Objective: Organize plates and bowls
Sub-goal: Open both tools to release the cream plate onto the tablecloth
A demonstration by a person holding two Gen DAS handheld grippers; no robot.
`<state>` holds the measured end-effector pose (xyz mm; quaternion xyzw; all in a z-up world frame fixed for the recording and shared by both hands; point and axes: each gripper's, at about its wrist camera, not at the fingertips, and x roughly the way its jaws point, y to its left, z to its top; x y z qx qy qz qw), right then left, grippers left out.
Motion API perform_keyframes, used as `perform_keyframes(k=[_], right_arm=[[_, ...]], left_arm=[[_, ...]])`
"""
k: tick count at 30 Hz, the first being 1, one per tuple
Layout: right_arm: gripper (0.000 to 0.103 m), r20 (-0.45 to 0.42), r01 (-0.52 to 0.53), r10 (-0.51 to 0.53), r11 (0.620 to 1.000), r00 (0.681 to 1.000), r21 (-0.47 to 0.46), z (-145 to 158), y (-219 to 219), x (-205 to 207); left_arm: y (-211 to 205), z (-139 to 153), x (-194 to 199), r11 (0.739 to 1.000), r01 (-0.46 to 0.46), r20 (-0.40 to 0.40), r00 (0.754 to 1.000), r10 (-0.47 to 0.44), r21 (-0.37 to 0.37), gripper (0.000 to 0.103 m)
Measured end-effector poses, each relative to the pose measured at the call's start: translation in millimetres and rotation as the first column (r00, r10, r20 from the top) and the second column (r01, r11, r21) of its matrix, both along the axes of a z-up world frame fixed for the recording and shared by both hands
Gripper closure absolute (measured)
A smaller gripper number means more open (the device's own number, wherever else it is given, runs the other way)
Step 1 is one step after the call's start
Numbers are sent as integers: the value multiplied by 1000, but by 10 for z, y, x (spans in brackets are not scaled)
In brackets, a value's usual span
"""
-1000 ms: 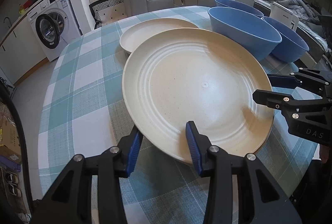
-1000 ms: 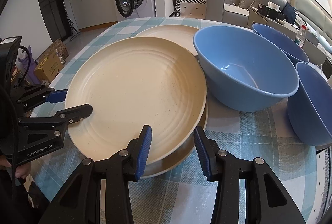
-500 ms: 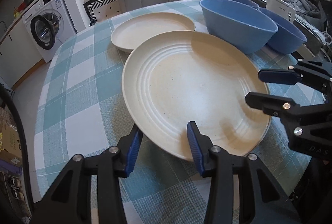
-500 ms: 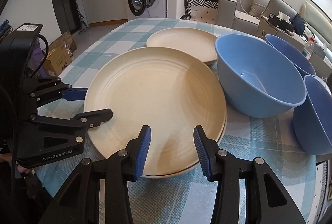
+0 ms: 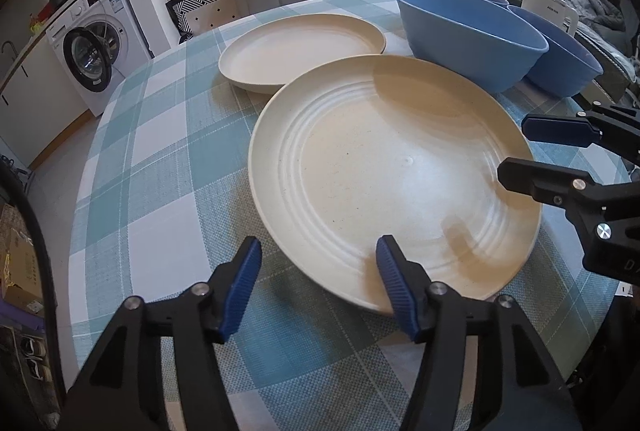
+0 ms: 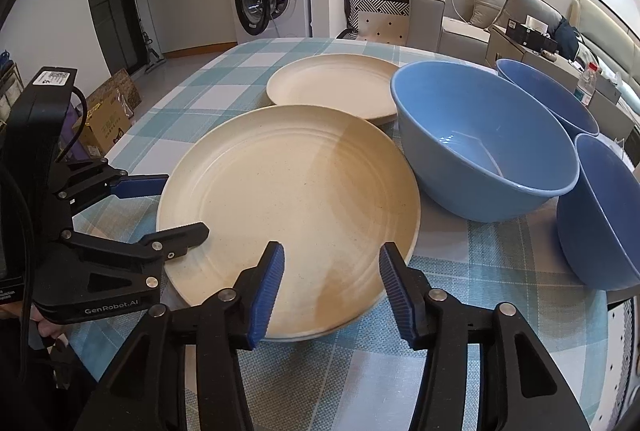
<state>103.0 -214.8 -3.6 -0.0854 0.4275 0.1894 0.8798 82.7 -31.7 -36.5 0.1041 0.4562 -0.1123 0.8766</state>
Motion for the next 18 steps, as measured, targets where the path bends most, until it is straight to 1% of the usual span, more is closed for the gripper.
perform_keyframes(k=[1,3,6,8,9,11,13,15,17,18], right_arm=[[43,1,1,-1,1000,1000,4,1,-10,-4],[40,5,2,-2,1000,1000,10,4,-18,-16],[31,10,8,-8,1000,1000,20,11,-34,-25],[23,14,11,-11,999,1000,35,23,-46,-27],[21,17,13,-14,999,1000,38,26,-51,-32],[19,23,17,-19,999,1000,44,40,-62,-37],[17,27,20,-21,999,999,47,51,-74,-35],[14,31,23,-24,999,999,46,58,-87,-32],[6,42,27,-29,999,999,47,72,-97,-24],[5,49,27,-29,998,998,51,78,-105,-28]], left_arm=[[6,-3,5,1000,-2,-3,1000,2,-5,41],[14,-7,8,1000,-6,-7,1000,6,-12,41],[9,3,5,1000,-9,-6,1000,8,-15,40],[17,23,3,1000,-8,-1,1000,8,-28,40],[25,35,0,999,-9,2,1000,10,-36,38],[42,65,-5,998,-12,11,1000,13,-54,34],[63,106,-13,997,-18,24,999,20,-72,20],[84,152,-23,995,-23,38,999,27,-95,19],[97,183,-24,994,-25,41,999,30,-111,15],[104,192,-23,993,-29,44,998,34,-113,10]])
